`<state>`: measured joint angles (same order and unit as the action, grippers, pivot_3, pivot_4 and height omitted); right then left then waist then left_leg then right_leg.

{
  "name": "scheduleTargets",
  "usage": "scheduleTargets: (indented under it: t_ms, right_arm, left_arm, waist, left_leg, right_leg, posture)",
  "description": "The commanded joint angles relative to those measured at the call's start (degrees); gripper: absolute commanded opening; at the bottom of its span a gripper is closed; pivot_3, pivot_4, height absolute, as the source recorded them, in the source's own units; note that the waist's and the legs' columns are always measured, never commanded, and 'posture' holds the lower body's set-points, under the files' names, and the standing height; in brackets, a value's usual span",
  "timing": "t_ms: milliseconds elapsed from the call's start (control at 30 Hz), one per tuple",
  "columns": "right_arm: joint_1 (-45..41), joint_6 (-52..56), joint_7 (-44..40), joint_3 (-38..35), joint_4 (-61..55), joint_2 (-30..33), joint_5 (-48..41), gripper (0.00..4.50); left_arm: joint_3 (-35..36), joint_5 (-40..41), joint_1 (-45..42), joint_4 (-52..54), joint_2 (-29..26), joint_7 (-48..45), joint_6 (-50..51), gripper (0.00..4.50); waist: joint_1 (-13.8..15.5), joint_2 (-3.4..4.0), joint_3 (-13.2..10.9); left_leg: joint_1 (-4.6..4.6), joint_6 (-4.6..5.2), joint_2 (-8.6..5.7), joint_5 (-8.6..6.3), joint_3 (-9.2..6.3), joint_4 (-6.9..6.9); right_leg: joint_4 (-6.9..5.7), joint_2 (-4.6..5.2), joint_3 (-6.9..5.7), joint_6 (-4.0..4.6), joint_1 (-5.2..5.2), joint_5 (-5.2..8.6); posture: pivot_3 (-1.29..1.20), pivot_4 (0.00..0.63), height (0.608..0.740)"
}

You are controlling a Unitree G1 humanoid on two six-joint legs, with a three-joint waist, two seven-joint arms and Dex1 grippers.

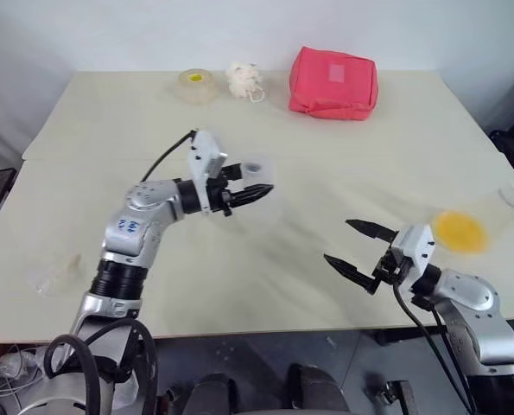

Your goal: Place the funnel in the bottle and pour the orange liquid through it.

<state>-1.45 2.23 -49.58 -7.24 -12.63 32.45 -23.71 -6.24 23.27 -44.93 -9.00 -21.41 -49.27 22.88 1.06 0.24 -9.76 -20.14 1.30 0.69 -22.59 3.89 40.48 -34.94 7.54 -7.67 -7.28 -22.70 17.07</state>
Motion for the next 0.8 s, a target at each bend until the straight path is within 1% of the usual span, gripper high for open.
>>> scheduleTargets:
  t_ms: [33, 133, 267, 333, 367, 467, 500, 633, 800]
  right_arm:
    - [3.36, -1.91, 3.17, -2.09, -4.99, -1.39, 0.49, 4.5]
    - [7.0, -2.02, 5.57, -2.16, -8.02, -2.63, 1.12, 4.5]
    - [8.44, -2.09, 7.36, -1.72, -9.15, -3.24, 2.06, 4.5]
    - [8.56, -2.12, 7.96, -1.59, -9.42, -3.41, 2.23, 4.5]
    - [8.53, -2.12, 8.19, -1.56, -9.48, -3.47, 2.26, 4.5]
    - [8.21, -2.17, 8.69, -1.43, -9.39, -3.46, 2.35, 4.5]
    - [8.03, -2.15, 8.77, -1.45, -9.25, -3.38, 2.33, 4.5]
    - [6.49, -2.33, 8.57, -1.58, -7.63, -3.0, 2.39, 4.5]
    - [4.56, -2.57, 8.52, -1.37, -6.15, -3.2, 2.78, 4.5]
  left_arm:
    - [-1.86, -2.17, -1.45, -2.18, 1.32, -2.19, -2.57, 2.34]
    - [-2.93, -3.03, -1.77, -3.84, 2.71, -3.68, -3.3, 2.34]
    - [-3.84, -4.99, -1.7, -5.8, 3.64, -4.93, -5.55, 2.34]
    - [-3.89, -5.52, -1.76, -6.34, 4.27, -4.88, -5.62, 3.07]
    - [-3.82, -5.69, -1.81, -6.38, 4.5, -4.86, -5.4, 3.3]
    - [-3.45, -5.51, -1.91, -5.52, 4.43, -5.01, -2.94, 4.27]
    - [-3.26, -5.27, -1.86, -5.01, 4.32, -5.0, -2.07, 4.49]
    - [-2.77, -4.88, -1.59, -3.06, 3.2, -5.36, 0.64, 4.49]
    - [0.14, -3.4, -2.03, -0.44, 1.11, -4.68, 4.89, 4.49]
  waist:
    - [0.18, 0.0, 0.0]
    - [0.43, 0.01, -0.01]
    - [0.46, 0.01, -0.01]
    - [0.49, 0.01, -0.02]
    - [0.48, 0.01, -0.02]
    - [0.46, 0.01, -0.02]
    - [0.46, 0.01, -0.02]
    - [0.39, 0.01, -0.02]
    - [0.44, 0.02, -0.02]
  left_leg:
    - [0.0, 0.0, 0.0, 0.0, -0.01, 0.02]
    - [-0.05, 0.01, 0.02, 0.0, -0.01, 0.12]
    - [-0.14, 0.01, 0.02, 0.0, -0.04, 0.38]
    - [-0.13, 0.01, 0.02, 0.0, -0.07, 0.43]
    - [-0.13, 0.01, 0.02, 0.0, -0.07, 0.43]
    - [-0.13, 0.01, 0.02, 0.0, -0.09, 0.43]
    - [-0.13, 0.01, 0.02, 0.0, -0.1, 0.43]
    - [-0.13, 0.01, 0.02, 0.0, -0.12, 0.44]
    - [-0.13, 0.02, 0.02, 0.0, -0.17, 0.45]
  right_leg:
    - [0.01, 0.0, 0.03, 0.0, 0.0, 0.0]
    - [-0.01, -0.02, 0.01, 0.0, 0.01, 0.0]
    - [0.0, -0.01, 0.05, 0.0, 0.04, 0.0]
    - [0.0, -0.01, 0.02, 0.0, 0.09, 0.0]
    - [0.0, -0.01, 0.02, 0.0, 0.1, 0.0]
    - [0.0, -0.01, 0.02, 0.0, 0.1, 0.0]
    - [-0.01, -0.01, 0.02, 0.0, 0.1, 0.0]
    - [-0.01, -0.01, 0.03, 0.0, 0.1, 0.0]
    - [-0.03, 0.0, 0.03, 0.0, 0.1, 0.0]
  posture:
    - [0.0, 0.15, 0.74]
    - [0.0, 0.15, 0.74]
    - [0.0, 0.15, 0.74]
    - [0.0, 0.15, 0.74]
    - [0.0, 0.15, 0.74]
    - [0.0, 0.15, 0.74]
    - [0.0, 0.15, 0.74]
    - [0.0, 0.15, 0.74]
    - [0.0, 0.15, 0.74]
